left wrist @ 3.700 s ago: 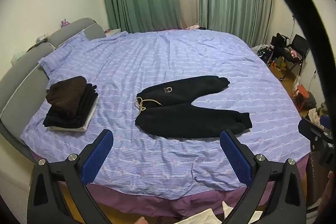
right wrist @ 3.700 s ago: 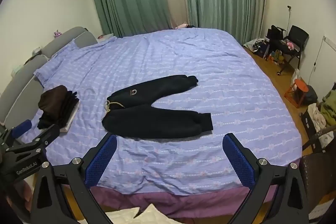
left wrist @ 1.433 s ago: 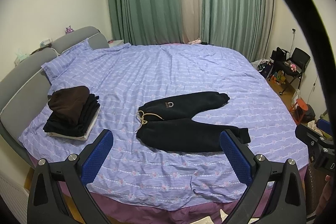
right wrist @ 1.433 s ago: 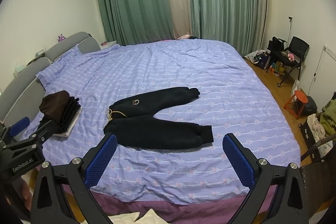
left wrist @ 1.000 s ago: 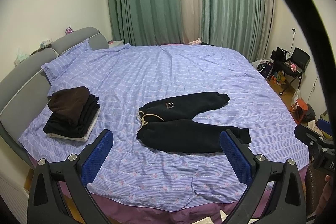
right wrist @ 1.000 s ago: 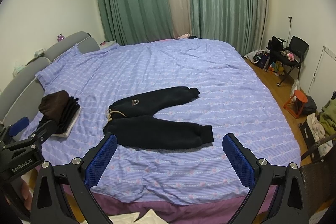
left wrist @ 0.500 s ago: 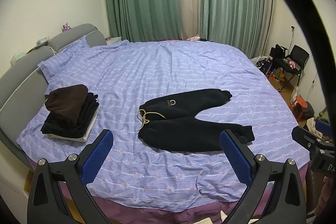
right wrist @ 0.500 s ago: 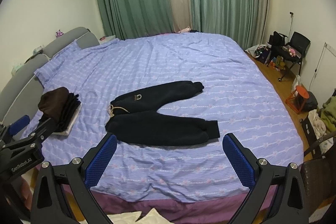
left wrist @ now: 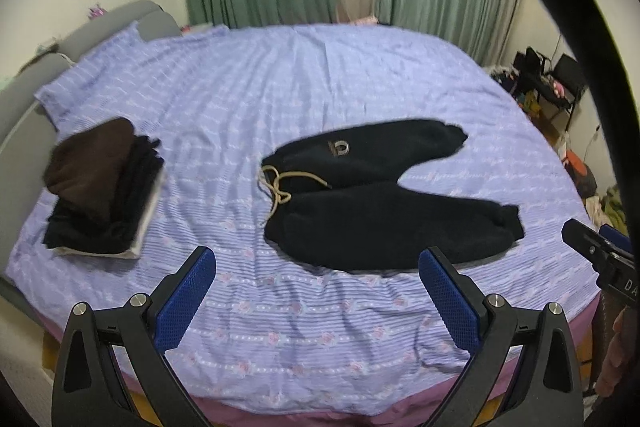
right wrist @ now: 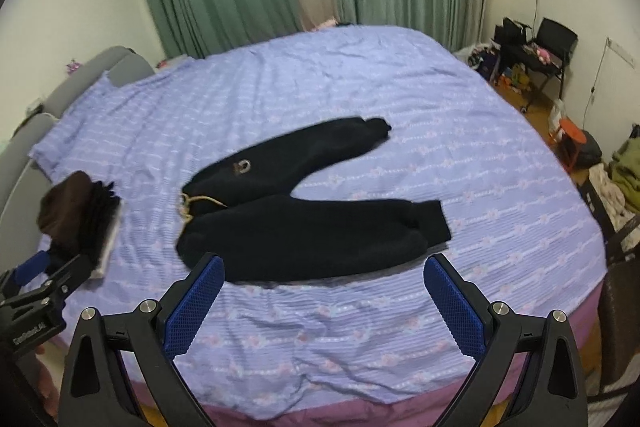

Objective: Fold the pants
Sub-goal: 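Grasp the waistband with the left tool while the right tool grasps the cuffs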

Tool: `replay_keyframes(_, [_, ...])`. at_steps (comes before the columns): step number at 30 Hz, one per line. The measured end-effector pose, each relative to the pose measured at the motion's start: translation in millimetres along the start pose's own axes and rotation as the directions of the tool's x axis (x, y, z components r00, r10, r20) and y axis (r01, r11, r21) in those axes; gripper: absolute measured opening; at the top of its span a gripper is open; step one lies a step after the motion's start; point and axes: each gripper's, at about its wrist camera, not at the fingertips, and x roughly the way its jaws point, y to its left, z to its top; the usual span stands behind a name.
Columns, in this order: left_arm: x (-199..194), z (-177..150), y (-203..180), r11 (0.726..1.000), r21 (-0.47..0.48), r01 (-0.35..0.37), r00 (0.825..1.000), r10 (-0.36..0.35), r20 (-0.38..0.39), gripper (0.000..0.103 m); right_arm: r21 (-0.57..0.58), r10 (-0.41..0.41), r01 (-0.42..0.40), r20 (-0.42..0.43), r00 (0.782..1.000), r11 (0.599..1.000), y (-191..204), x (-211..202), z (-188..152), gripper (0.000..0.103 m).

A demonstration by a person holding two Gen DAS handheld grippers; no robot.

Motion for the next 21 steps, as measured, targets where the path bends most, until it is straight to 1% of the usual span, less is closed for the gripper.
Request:
replay_keyframes(2, [33.9,-0.2,6.6,1.0,-0.004,-0.005,0.999,0.005,-0.031,0.103,0.017,-0.012,0.012,-0.029,1.0,1.0,1.5,27.2,-1.1,0.101])
replay_keyframes(6, [94.6,-3.0,16.1,1.0,-0.005,0.001,0.995,-0.002,-0.101,0.103,0.068,-0.023,0.029,-0.098,0.995,0.997,-4.9,82.4,-1.5,0.096])
replay_keyframes(8, [125.7,-5.0,19.5,1.0,-0.006,-0.003,0.99,0.002,-0.14,0.102,0.094,-0.033,0.048,-0.146,0.989,0.994,-8.7,118.9,-5.4,0.094])
replay_keyframes(10, [152.0,-7.2,20.8,1.0,-0.012,-0.006,0.986,0.004,-0.169,0.101,0.108,-0.044,0.066,-0.194,0.98,0.992,-10.5,149.2,-9.6,0.089])
replay_keyframes(11, [164.8,-8.2,21.0,1.0,-0.015,-0.012,0.983,0.009,-0.183,0.101,0.119,-0.046,0.073,-0.217,0.975,0.99,-12.4,164.5,-12.5,0.089])
replay_keyframes(14, [195.0,-12.1,22.5,0.999,-0.033,-0.013,0.975,0.006,-0.221,0.1,0.152,-0.047,0.091,-0.27,0.962,0.984,-15.9,194.1,-22.0,0.087])
replay_keyframes(17, [226.3,-18.3,24.4,0.996,-0.084,-0.007,0.958,-0.017,-0.287,0.098,0.197,-0.033,0.1,-0.318,0.948,0.975,-23.9,219.1,-31.3,0.085])
replay_keyframes(18, [231.3,-20.2,24.5,0.994,-0.105,-0.006,0.953,-0.026,-0.302,0.098,0.218,-0.026,0.103,-0.331,0.943,0.97,-28.4,226.6,-35.0,0.085])
replay_keyframes(20, [244.8,-23.5,27.7,0.987,-0.163,-0.002,0.941,-0.053,-0.335,0.098,0.256,-0.015,0.111,-0.349,0.937,0.96,-36.4,232.5,-39.6,0.085])
replay_keyframes(21, [250.9,-25.7,29.6,0.981,-0.196,-0.004,0.934,-0.067,-0.352,0.098,0.291,0.003,0.109,-0.36,0.933,0.951,-43.2,236.1,-43.3,0.085])
